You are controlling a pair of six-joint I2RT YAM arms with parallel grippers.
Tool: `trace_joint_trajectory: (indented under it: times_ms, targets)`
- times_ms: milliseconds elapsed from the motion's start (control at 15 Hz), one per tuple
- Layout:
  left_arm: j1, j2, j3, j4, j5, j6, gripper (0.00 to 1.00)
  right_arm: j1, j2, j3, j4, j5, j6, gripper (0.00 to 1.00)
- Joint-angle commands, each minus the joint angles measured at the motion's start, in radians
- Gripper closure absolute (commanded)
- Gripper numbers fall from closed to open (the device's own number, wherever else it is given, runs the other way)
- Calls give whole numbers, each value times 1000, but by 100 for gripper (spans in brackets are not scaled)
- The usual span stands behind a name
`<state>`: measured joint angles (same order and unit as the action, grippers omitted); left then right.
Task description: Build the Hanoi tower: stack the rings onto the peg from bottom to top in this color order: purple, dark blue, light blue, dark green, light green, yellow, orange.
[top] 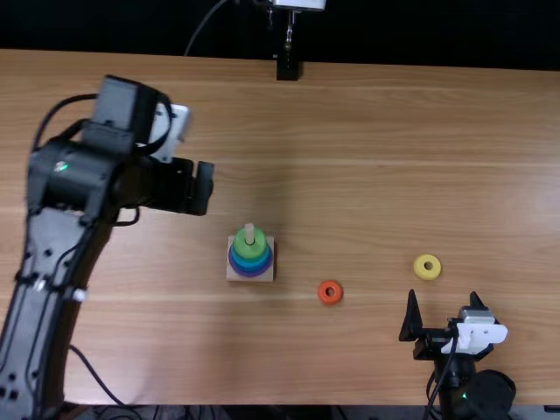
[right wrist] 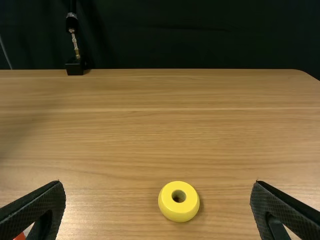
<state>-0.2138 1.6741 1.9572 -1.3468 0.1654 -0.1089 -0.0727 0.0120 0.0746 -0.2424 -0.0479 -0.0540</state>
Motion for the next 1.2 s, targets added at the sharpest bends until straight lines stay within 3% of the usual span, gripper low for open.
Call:
trace_joint_trajectory:
  times_ms: [0,67,200,333,400,467,600,667,1133]
  targets:
    - [68,-90,-29,16,57,4,0,-9,-12,-61,-81,-6,-3,0]
    - [111,-159,-123,108,70,4,0,-9,-12,-61,-81,-6,-3,0]
    - [180,-332,-374,397,65,6,0,-9,-12,-61,-81,-6,-3,0]
    - [191,-511,-630,715,56,6,0,-9,-12,-61,-81,-6,-3,0]
    - [191,-590,-739,820,37,6,0,-9,-12,-61,-81,-6,-3,0]
    - [189,-682,-850,898,-16,6,0,-9,-12,-61,-81,-6,-3,0]
    - [183,-833,-1011,971,-210,4,0,-9,-12,-61,-81,-6,-3,0]
    - [182,-895,-1075,980,-261,6,0,-9,-12,-61,-81,-6,-3,0]
    - [182,-1314,-1548,982,-261,6,0,-9,-12,-61,-81,-6,-3,0]
